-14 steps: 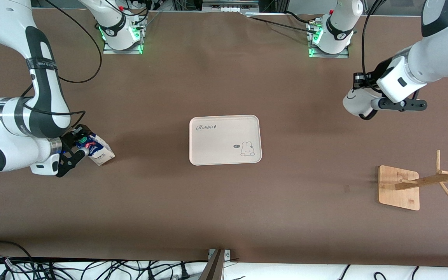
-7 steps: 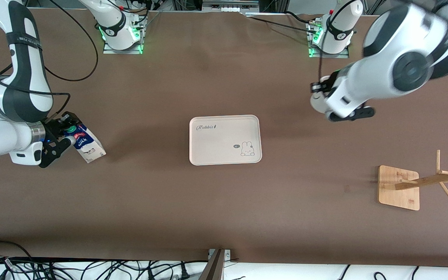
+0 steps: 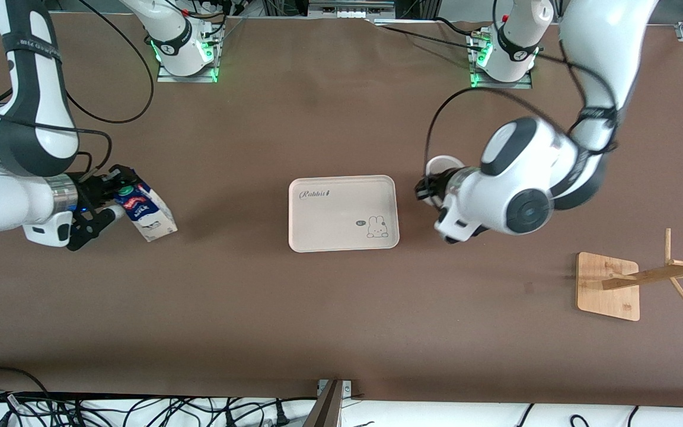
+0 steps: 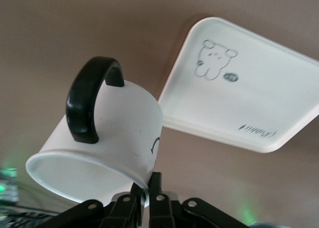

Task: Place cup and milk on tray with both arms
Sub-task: 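Carry the mug to the tray while the right gripper carries the carton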

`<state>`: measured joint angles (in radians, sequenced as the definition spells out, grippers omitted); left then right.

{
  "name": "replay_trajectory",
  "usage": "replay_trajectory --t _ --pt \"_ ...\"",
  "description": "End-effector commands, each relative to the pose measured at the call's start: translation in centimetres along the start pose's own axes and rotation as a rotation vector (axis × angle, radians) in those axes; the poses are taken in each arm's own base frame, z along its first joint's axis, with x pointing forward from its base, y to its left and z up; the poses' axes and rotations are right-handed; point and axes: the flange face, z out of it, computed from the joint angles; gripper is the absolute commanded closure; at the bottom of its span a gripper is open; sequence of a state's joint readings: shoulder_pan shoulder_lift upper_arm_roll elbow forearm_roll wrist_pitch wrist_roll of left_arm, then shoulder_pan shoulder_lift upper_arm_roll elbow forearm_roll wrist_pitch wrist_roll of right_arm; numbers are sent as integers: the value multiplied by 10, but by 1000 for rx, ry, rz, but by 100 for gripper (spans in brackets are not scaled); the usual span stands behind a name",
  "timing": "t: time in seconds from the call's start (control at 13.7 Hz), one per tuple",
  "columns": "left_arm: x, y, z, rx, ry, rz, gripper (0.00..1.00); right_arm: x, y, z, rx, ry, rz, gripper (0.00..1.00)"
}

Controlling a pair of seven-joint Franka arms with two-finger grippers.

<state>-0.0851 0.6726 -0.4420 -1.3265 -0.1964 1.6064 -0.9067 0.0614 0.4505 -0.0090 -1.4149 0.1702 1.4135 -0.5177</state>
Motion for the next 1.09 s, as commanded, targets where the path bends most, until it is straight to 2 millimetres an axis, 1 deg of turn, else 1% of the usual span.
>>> replay_trajectory --t 0.0,0.07,0.15,0.29,0.36,0.44,0.51,0.66,0.73,0.8,0.87,0.95,1.02 --pt "1 34 12 -109 -33 -80 100 11 -32 -2 30 29 51 51" --pt "10 39 24 -141 -62 -110 100 17 -43 -2 54 45 75 51" --pt "13 49 37 -168 -68 -128 100 23 -53 -2 62 65 103 51" --pt "19 63 62 -192 -64 -168 100 44 -87 2 54 96 141 51" --pt "19 71 74 -201 -55 -172 100 55 -107 6 44 109 178 51" --pt "14 82 92 -198 -53 -169 100 64 -125 8 32 125 202 51" --pt "12 89 103 -200 -45 -180 100 71 -139 12 24 135 225 51" --pt "16 92 114 -207 -43 -194 100 83 -162 17 19 158 281 51" --pt "20 90 122 -197 -47 -197 100 90 -178 21 14 172 309 51" --pt "23 88 124 -193 -45 -198 97 95 -189 22 12 193 336 51" --pt "31 83 125 -186 -34 -205 66 100 -200 26 19 203 351 52" --pt "34 81 123 -181 -22 -204 32 104 -205 27 67 217 375 52" --pt "35 80 120 -163 16 -189 0 108 -210 29 105 231 401 52"
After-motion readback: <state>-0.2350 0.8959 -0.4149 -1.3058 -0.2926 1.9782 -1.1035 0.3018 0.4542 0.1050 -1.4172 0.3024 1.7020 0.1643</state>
